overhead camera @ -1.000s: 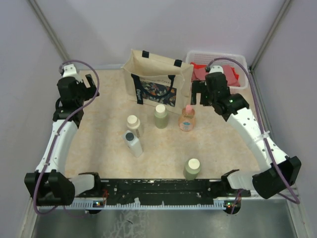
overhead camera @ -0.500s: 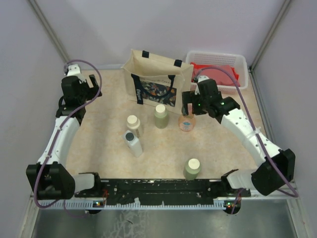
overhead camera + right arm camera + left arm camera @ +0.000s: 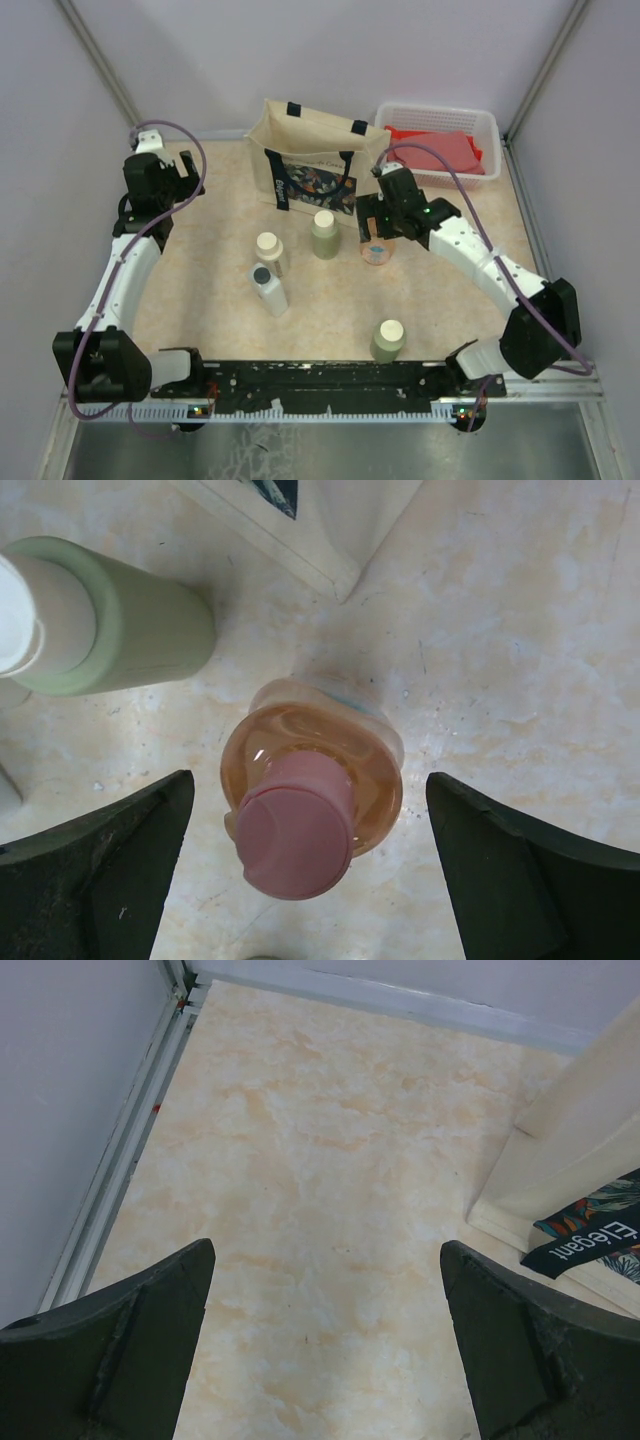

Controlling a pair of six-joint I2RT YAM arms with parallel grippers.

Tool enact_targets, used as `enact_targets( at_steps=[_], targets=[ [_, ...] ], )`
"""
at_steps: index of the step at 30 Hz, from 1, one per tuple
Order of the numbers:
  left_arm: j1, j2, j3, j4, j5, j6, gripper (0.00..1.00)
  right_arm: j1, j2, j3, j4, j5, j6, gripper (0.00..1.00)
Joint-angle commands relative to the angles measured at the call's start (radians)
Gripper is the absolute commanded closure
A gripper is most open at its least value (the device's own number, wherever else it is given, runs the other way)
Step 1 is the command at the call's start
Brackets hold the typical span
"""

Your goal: Place the personal care products into the canvas bag

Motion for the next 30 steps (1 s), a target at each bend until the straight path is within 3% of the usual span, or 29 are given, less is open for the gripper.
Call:
enact_targets(
  at_steps=[1, 10, 13, 17, 26, 30],
  targets=[
    [-0.002, -0.009, -0.004, 0.032, -0.009, 0.01, 0.0, 0.011, 0.021, -0.007, 0.055, 0.099, 0.003, 0.01],
    [-0.003, 0.007, 0.0, 0.032, -0.006, -0.003, 0.0, 0.011, 0.055, -0.048, 0.145, 0.079, -0.003, 0.02],
    [-0.002, 0.008, 0.0, 0.031, -0.012, 0.001, 0.0, 0.011, 0.066, -0.045, 0.153, 0.045, -0.016, 0.19],
    [-0.003, 0.012, 0.001, 0.031, -0.016, 0.0, 0.0, 0.011, 0.074, -0.042, 0.167, 0.011, -0.025, 0.51],
    [-0.003, 0.021, 0.005, 0.035, 0.003, -0.01, 0.0, 0.011, 0.08, -0.018, 0.124, 0.072, -0.047, 0.72],
    [-0.006, 0.021, 0.009, 0.093, 0.119, 0.013, 0.0, 0.011, 0.084, 0.012, 0.097, 0.092, -0.067, 0.75]
  ],
)
